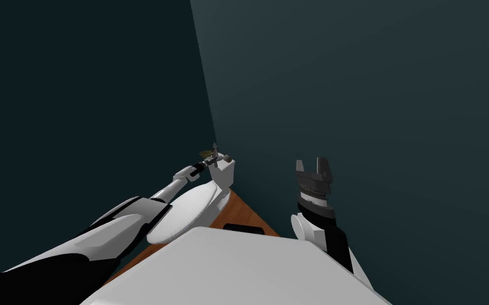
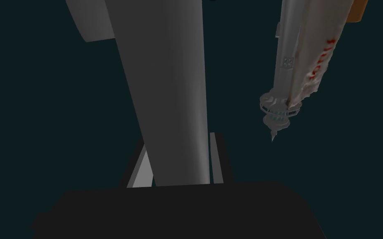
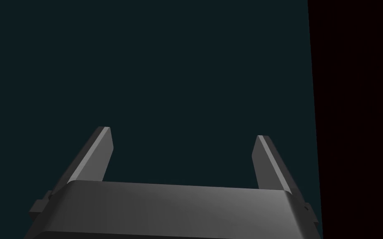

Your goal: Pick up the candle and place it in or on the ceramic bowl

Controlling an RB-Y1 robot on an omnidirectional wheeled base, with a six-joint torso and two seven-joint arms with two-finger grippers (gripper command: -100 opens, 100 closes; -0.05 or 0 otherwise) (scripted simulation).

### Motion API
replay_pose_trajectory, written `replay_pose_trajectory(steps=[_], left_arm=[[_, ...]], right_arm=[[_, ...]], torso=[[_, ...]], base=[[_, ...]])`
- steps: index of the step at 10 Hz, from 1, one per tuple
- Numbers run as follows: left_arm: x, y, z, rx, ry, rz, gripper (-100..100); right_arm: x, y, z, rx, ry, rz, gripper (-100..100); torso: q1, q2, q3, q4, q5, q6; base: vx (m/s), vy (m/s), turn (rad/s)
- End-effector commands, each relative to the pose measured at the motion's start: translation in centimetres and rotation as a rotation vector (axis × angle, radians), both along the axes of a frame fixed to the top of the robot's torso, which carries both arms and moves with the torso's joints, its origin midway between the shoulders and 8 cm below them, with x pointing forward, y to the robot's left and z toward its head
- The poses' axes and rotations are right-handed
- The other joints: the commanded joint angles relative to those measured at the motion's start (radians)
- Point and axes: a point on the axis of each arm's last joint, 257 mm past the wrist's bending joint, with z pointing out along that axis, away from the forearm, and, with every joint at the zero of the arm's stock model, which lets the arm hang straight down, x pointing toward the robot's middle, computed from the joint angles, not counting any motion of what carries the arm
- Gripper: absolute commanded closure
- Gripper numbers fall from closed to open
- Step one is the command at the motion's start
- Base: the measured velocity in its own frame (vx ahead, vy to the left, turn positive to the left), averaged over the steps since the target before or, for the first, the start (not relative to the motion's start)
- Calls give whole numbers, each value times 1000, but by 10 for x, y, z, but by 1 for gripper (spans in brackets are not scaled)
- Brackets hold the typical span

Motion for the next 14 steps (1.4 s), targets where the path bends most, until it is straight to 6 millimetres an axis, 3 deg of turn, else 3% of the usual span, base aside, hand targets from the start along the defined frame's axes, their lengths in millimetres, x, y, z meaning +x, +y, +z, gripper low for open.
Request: replay_pose_trajectory(steps=[1,2,3,4,7,8,9,10,11,12,14], left_arm=[[0,-19,-1,1,-1,-39,100],[0,-19,-1,1,-1,-39,100],[0,-44,-4,1,3,-87,100],[0,-46,-2,1,-1,-91,100],[-8,-125,-3,-7,1,-246,100],[-8,-126,-5,-5,3,-249,100],[-13,-150,-8,-9,10,-296,100],[-10,-138,-4,-6,5,-274,100],[-10,-141,-5,-8,7,-278,0],[-4,-121,-4,15,28,-253,100],[0,-102,-2,31,43,-226,100]], right_arm=[[0,0,0,0,0,0,0],[0,0,0,0,0,0,0],[0,0,0,0,0,0,0],[0,0,0,0,0,0,0],[0,0,0,0,0,0,0],[0,0,0,0,0,0,0],[0,0,0,0,0,0,0],[0,0,0,0,0,0,0],[0,0,0,0,0,0,0],[0,0,0,0,0,0,0],[0,0,0,0,0,1,0]], torso=[[0,0,0,0,0,0],[1,2,1,1,0,1],[2,6,3,1,0,3],[2,8,4,1,1,1],[1,8,4,1,1,-1],[1,5,2,0,1,1],[1,5,2,0,1,2],[1,5,3,0,1,1],[3,7,4,1,1,3],[4,10,5,1,2,2],[6,20,10,1,3,2]], base=[[129,-38,321],[36,-20,39],[54,-4,277],[59,-20,185],[110,-53,436],[110,-58,257],[104,-49,367],[48,-32,89],[7,-6,-14],[-139,-35,-110],[-187,5,-67]])
